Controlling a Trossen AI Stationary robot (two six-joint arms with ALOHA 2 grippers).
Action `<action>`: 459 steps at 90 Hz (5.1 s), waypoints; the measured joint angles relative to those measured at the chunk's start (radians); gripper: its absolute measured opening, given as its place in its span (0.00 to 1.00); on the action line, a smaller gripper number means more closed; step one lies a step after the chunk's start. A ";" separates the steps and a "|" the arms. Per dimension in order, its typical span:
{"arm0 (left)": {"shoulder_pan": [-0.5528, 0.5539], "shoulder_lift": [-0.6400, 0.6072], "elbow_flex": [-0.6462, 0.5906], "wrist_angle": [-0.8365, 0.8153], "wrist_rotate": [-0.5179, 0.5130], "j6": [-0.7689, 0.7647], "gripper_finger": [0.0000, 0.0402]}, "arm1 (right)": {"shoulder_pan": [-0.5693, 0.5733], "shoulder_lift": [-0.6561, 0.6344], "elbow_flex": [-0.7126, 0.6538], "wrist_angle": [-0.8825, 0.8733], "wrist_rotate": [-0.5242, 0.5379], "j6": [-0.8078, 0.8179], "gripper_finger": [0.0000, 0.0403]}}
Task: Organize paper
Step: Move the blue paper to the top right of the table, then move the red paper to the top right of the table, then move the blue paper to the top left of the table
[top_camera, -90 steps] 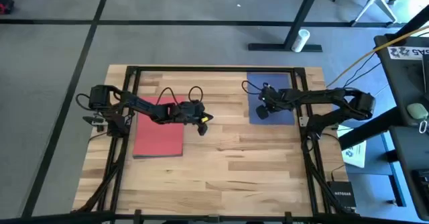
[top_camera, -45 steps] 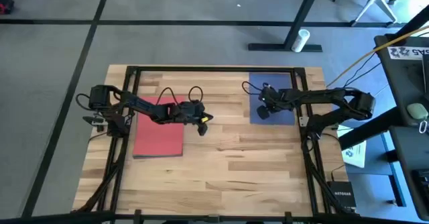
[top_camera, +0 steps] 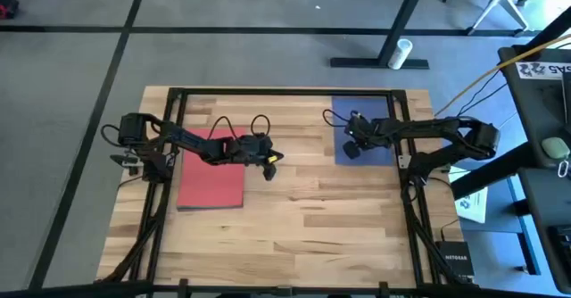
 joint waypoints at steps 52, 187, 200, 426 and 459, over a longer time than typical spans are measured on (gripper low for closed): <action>-0.035 -0.021 0.000 -0.025 0.000 0.074 0.00 | 0.001 -0.322 0.000 -0.019 -0.086 -0.158 0.00; -0.748 -0.536 0.001 -0.921 -0.427 -0.267 0.00 | 0.544 0.565 0.680 0.604 -0.268 -1.011 0.27; -0.758 -0.593 0.001 -0.912 -0.465 -0.269 0.00 | 0.544 0.668 0.785 0.594 -0.315 -1.107 0.27; -0.705 -0.599 -0.001 -1.199 -0.520 -0.530 0.00 | 0.544 0.972 1.134 0.490 -0.325 -1.173 0.01; -0.626 -0.590 -0.001 -1.414 -0.466 -0.854 0.00 | 0.502 0.837 1.134 0.140 -0.224 -1.166 0.00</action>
